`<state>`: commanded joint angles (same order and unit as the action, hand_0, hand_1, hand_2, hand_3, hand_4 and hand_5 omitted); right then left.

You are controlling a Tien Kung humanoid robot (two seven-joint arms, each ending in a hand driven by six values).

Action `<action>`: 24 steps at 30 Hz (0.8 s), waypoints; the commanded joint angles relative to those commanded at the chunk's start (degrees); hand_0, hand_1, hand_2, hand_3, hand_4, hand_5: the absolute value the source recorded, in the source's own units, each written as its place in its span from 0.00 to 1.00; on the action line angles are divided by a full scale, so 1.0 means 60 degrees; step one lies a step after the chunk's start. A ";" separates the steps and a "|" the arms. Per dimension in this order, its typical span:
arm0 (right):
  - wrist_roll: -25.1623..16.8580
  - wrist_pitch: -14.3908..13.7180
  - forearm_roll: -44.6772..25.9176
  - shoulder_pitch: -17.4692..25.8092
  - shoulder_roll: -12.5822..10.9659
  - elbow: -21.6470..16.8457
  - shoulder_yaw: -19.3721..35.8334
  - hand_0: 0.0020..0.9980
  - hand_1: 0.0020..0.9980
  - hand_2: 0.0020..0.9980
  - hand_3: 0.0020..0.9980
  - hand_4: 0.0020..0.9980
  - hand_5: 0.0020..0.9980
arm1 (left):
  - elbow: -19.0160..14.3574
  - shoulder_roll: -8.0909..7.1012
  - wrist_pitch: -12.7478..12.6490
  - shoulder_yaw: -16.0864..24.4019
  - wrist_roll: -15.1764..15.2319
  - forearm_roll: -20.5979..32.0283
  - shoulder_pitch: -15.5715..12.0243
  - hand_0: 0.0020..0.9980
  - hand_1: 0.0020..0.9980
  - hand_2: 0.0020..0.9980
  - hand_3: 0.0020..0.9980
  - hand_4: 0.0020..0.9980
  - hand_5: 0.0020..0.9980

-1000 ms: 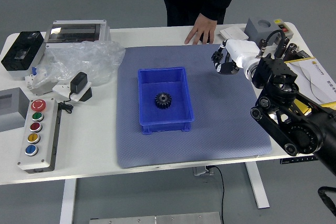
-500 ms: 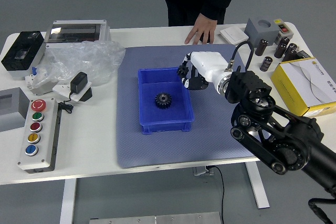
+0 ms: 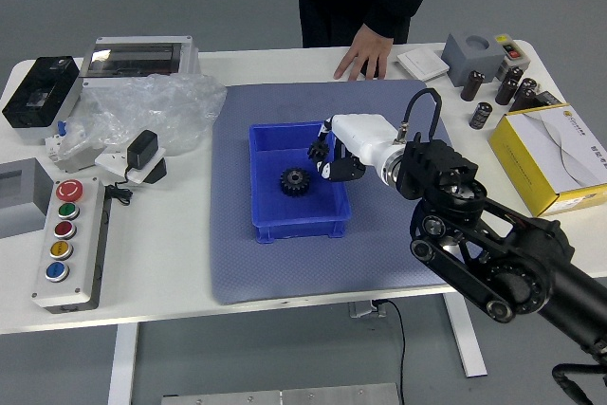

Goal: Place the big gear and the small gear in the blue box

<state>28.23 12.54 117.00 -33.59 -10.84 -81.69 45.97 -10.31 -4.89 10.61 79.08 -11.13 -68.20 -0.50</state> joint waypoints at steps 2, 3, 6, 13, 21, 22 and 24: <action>0.0008 0.0047 -0.0012 0.0004 -0.0011 -0.0016 0.0036 0.50 0.53 0.65 0.99 0.76 0.50 | 0.0000 0.0002 -0.0001 0.0001 0.0000 0.0002 0.0000 0.79 0.82 0.81 0.84 0.66 0.26; 0.0013 0.0072 -0.0017 0.0006 -0.0021 -0.0032 0.0057 0.50 0.53 0.65 0.99 0.76 0.50 | 0.0000 0.0003 -0.0001 0.0000 0.0001 0.0005 0.0000 0.79 0.82 0.81 0.84 0.66 0.26; 0.0029 0.0127 -0.0044 0.0010 -0.0050 -0.0072 0.0110 0.50 0.53 0.65 0.99 0.76 0.50 | 0.0000 0.0003 -0.0002 0.0001 0.0001 0.0008 -0.0001 0.79 0.82 0.81 0.84 0.66 0.26; -0.0008 0.0027 -0.0065 0.0172 -0.0216 -0.0299 0.0537 0.51 0.54 0.67 1.00 0.78 0.51 | 0.0000 0.0010 -0.0002 0.0003 0.0006 0.0012 0.0000 0.79 0.82 0.81 0.84 0.66 0.26; -0.0814 -0.1010 -0.0776 0.0855 -0.0822 -0.0399 0.1936 0.72 0.72 0.82 0.97 0.73 0.50 | 0.0000 -0.0006 -0.0005 0.0010 0.0008 0.0006 0.0003 0.79 0.82 0.81 0.84 0.66 0.25; -0.0963 -0.1177 -0.0908 0.0956 -0.0895 -0.0376 0.2139 0.72 0.72 0.82 0.97 0.73 0.50 | 0.0000 -0.0009 -0.0006 0.0007 0.0009 0.0010 0.0005 0.79 0.82 0.81 0.84 0.66 0.25; -0.1293 -0.1512 -0.1232 0.1156 -0.1024 -0.0288 0.2528 0.72 0.72 0.82 0.97 0.73 0.50 | 0.0000 -0.0011 -0.0008 0.0002 0.0009 0.0017 0.0008 0.79 0.82 0.81 0.84 0.66 0.25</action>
<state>20.47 3.47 109.61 -26.65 -16.98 -83.42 61.14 -10.31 -4.96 10.56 79.09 -11.08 -68.09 -0.45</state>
